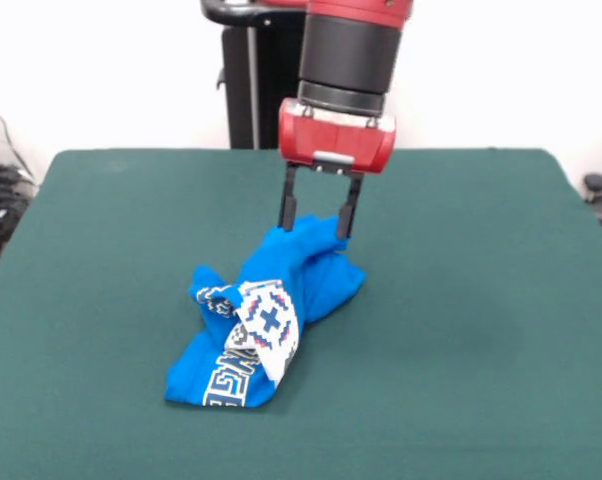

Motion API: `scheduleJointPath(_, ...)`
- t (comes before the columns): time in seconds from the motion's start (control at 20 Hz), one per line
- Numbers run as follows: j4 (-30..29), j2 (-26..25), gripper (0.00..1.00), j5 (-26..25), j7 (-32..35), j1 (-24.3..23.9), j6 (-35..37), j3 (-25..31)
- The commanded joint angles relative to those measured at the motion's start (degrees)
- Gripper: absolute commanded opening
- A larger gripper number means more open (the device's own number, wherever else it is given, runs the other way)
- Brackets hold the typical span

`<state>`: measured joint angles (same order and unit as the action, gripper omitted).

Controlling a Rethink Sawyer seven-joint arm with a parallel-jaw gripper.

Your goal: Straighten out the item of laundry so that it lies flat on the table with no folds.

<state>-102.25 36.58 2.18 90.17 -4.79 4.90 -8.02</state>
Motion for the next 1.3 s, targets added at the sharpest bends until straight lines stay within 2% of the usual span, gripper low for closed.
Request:
scheduleJointPath(0.05,-7.35,-5.66,1.0,0.15,14.08,5.34,-3.54,-1.26)
scheduleJointPath(0.45,-10.31,-9.62,1.0,2.19,17.13,8.65,-12.93,-4.29)
scheduleJointPath(0.75,-9.22,-12.21,1.0,6.44,15.49,15.49,-17.38,-13.15)
scheduleJointPath(1.05,-10.31,-12.38,1.0,9.31,15.99,16.7,-20.49,-13.51)
scheduleJointPath(1.1,-10.25,-12.36,0.0,9.56,15.25,16.81,-20.91,-13.5)
scheduleJointPath(1.3,-10.93,-11.85,0.0,9.9,16.24,16.32,-21.34,-12.35)
